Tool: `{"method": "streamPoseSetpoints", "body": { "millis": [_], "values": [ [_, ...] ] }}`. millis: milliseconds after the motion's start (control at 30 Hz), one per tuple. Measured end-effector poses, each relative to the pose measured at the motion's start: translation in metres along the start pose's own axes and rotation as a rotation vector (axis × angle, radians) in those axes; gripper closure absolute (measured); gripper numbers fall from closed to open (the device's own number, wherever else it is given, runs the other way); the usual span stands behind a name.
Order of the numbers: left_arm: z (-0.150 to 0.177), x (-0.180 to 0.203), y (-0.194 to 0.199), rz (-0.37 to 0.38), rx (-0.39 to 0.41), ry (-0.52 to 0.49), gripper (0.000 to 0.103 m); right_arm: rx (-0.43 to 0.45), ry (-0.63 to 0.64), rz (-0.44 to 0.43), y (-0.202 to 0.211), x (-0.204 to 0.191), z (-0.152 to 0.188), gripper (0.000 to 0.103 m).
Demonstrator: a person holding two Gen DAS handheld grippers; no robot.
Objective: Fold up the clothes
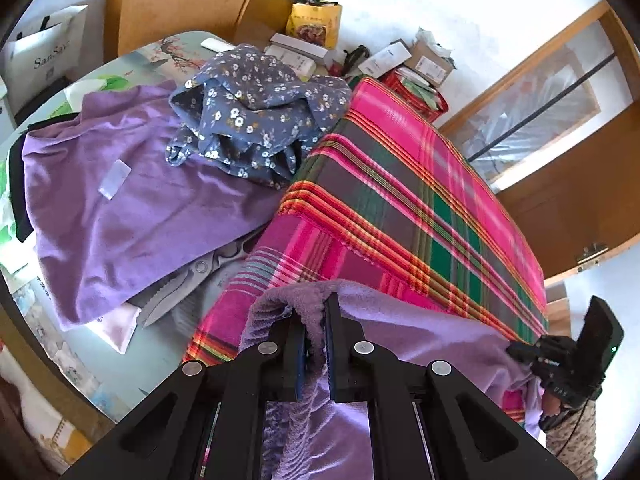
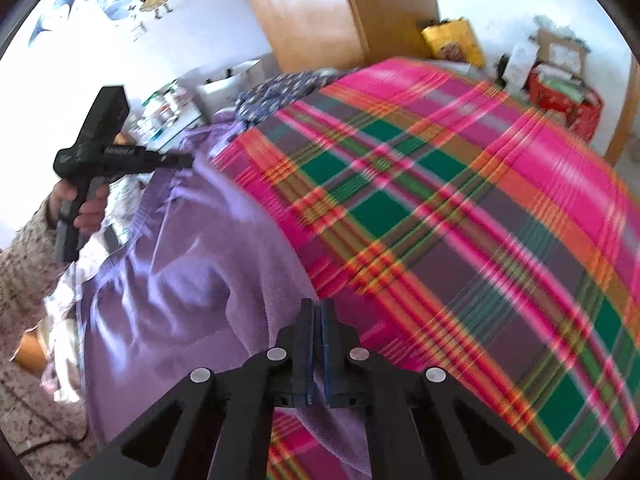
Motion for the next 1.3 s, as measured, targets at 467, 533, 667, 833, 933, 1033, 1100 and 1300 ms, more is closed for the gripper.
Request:
{"method": "streamPoseSetpoints", "body": {
  "millis": [467, 533, 667, 833, 933, 1033, 1100, 1300],
  "values": [
    [-0.008, -0.012, -0.022, -0.021, -0.007, 0.041, 0.095, 0.049, 0.042, 0.216, -0.011, 0.023, -0.036, 0.101],
    [-0.009, -0.01, -0.022, -0.034, -0.005, 0.03, 0.095, 0.038, 0.05, 0.243, -0.02, 0.026, -0.038, 0.101],
    [-0.009, -0.011, -0.022, -0.039, -0.004, 0.027, 0.095, -0.004, 0.062, 0.279, -0.04, 0.031, -0.037, 0.101],
    [-0.01, -0.013, -0.022, -0.04, -0.005, 0.029, 0.095, -0.006, 0.065, 0.298, -0.047, 0.032, -0.041, 0.101],
    [-0.01, -0.013, -0.022, -0.041, 0.001, 0.024, 0.095, -0.005, 0.074, 0.315, -0.049, 0.031, -0.041, 0.101],
    [-0.009, -0.013, -0.02, -0.05, 0.002, 0.012, 0.095, -0.009, 0.093, 0.339, -0.049, 0.027, -0.04, 0.1],
    [-0.007, -0.013, -0.018, -0.061, -0.003, -0.001, 0.094, -0.007, 0.075, 0.34, -0.044, 0.027, -0.04, 0.098],
    [-0.002, -0.008, 0.002, -0.059, 0.017, -0.033, 0.092, 0.076, 0.008, 0.351, -0.002, 0.031, -0.041, 0.083]
  ]
}}
Point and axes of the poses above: each gripper's, at about its wrist camera, not at the fingertips, and y roughly against the way its jaws point, x to its right, z to its underside, the point moved 8 cm from there along -y, roughly the way its jaws point, and after that the axes turned 3 degrees about -z, right-handed, at the moved point
